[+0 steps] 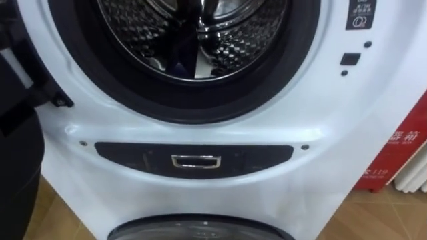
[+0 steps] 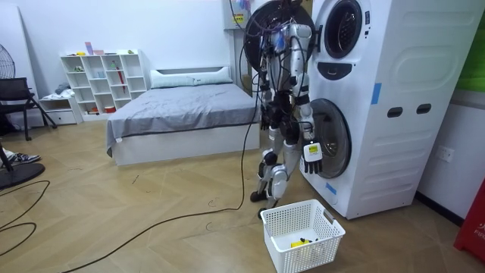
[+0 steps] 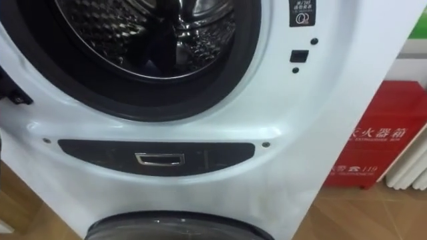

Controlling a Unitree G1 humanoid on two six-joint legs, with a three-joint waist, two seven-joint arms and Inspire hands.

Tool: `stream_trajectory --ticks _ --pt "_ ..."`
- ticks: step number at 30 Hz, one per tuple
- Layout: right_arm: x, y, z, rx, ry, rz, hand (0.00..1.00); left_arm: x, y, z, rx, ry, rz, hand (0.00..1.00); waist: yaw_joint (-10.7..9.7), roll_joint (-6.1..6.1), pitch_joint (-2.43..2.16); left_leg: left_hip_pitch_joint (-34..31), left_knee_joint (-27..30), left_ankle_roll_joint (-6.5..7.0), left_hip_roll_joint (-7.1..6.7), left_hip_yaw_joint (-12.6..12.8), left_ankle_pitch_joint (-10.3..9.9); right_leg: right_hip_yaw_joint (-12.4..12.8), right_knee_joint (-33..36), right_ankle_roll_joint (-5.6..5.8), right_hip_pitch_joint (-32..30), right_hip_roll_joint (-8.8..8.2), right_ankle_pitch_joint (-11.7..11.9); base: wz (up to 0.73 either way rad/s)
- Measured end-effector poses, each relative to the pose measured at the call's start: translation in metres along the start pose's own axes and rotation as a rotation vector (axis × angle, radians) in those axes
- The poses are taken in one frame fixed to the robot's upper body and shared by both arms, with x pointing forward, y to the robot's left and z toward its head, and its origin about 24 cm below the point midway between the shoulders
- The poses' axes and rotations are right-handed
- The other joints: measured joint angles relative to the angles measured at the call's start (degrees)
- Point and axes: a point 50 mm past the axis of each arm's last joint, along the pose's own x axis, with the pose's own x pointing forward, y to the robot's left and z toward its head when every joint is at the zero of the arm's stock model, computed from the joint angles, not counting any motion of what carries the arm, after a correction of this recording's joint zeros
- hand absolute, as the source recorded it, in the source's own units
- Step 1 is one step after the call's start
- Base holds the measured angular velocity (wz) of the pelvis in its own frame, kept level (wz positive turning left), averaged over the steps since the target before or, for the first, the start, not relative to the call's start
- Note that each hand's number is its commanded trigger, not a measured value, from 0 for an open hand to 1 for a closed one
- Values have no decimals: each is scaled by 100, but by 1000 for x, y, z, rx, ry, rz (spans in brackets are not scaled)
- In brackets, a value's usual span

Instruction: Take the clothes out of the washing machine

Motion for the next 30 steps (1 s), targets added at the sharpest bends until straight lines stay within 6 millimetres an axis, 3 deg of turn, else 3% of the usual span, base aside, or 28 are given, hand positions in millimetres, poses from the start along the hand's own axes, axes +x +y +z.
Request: stream_trajectory --ticks 4,5,6,7,8,9,10,12,13,15,17,19,20,21,22,23,24,25,26,27,29,30 --pt "0 -2 1 -7 -5 -2 0 -1 -3 -5 12 35 -12 0 45 43 -35 -502 809 -89 155 -109 -168 -14 70 -83 -193 114 24 -5" --pt "0 -3 6 -17 -19 -8 0 -2 -7 -5 6 42 -24 0 41 69 -52 -673 1143 -127 235 -95 -246 -144 123 -145 -301 137 39 -38" --pt "1 -5 12 -56 -31 -19 0 -3 -10 -8 3 59 -43 0 39 199 -54 -778 1931 -119 388 -72 -408 -421 145 -183 -312 198 38 -52" --pt "1 -6 14 -71 -35 -25 0 -3 -11 -10 5 72 -48 0 23 218 -55 -770 2294 -143 462 -90 -441 -517 150 -196 -308 231 37 -60" --pt "1 -8 17 -76 -43 -34 0 -3 -12 -8 4 75 -54 0 -105 349 -71 -648 2858 -163 504 -201 -444 -688 217 -226 -308 288 50 -24" --pt "1 -8 20 -70 -49 -41 0 -1 -13 4 0 45 -56 0 -256 424 -56 -404 3033 -216 529 -301 -429 -984 281 -232 -339 307 53 -4" --pt "1 -10 19 -60 -48 -49 0 -1 -13 9 -2 30 -57 0 -316 451 -50 -255 3015 -270 529 -335 -422 -1116 338 -232 -390 306 53 20" --pt "1 -10 24 -40 -67 -55 0 1 -16 50 -27 -91 -78 0 -528 506 -51 298 2576 -325 533 -492 -447 -1561 435 -274 -615 295 76 24" --pt "1 -10 25 -32 -68 -58 0 0 -18 61 -31 -125 -85 0 -557 519 -45 432 2347 -327 547 -511 -448 -1626 459 -293 -690 295 91 32" --pt "1 -10 31 -13 -86 -69 0 -4 -26 97 -23 -246 -122 0 -574 583 -48 953 1048 -445 590 -540 -535 -1769 736 -319 -1164 239 155 25" --pt "2 -5 36 1 -103 -67 0 -6 -29 105 -2 -273 -133 0 -586 534 -24 1194 88 -485 619 -542 -770 -1816 879 -335 -1479 174 304 12" --pt "2 -4 37 -9 -105 -66 0 -6 -33 100 34 -263 -147 0 -588 513 -15 1306 -595 -398 615 -438 -860 -1786 897 -306 -1700 137 572 14" --pt "2 -4 38 6 -107 -64 0 -5 -34 93 57 -244 -151 0 -592 457 5 1271 -808 -133 512 -361 -849 -1589 885 -223 -1843 66 809 19" --pt "2 -2 37 18 -104 -57 0 -4 -34 83 71 -212 -150 0 -602 367 -13 1138 -798 136 340 -279 -741 -1323 731 -113 -1904 -31 1099 15" --pt "2 -1 36 18 -104 -53 0 -3 -32 75 68 -186 -150 0 -595 322 -42 1069 -761 222 260 -237 -683 -1156 584 -30 -1893 -62 1277 7" --pt "1 -1 35 24 -103 -49 0 -2 -30 59 68 -145 -146 0 -576 287 -57 965 -718 350 143 -120 -611 -756 253 168 -1820 -72 1640 15" --pt "1 -2 32 47 -100 -49 0 -1 -27 46 77 -109 -139 0 -578 267 -60 854 -623 441 93 172 -553 -452 245 365 -1757 -172 1730 31" --pt "1 -4 29 74 -93 -52 0 -1 -26 41 82 -93 -136 0 -603 275 -55 784 -554 452 98 346 -544 -441 413 481 -1711 -267 1604 58" --pt "1 -6 25 122 -85 -56 0 0 -24 34 85 -75 -129 0 -612 284 -57 713 -504 476 86 605 -476 -468 973 665 -1657 -469 1159 62" --pt "0 -10 25 137 -83 -66 0 0 -22 32 80 -68 -124 0 -586 276 -47 703 -575 494 53 809 -376 -458 1597 735 -1585 -643 757 54" --pt "0 -15 25 118 -82 -73 0 0 -20 31 57 -63 -117 0 -464 278 -30 684 -661 536 3 907 -241 -413 2119 810 -1307 -778 344 15" --pt "0 -14 24 106 -79 -71 0 1 -18 31 46 -60 -107 0 -350 239 -6 682 -669 544 -12 967 -212 -260 2130 815 -1036 -777 180 -17"
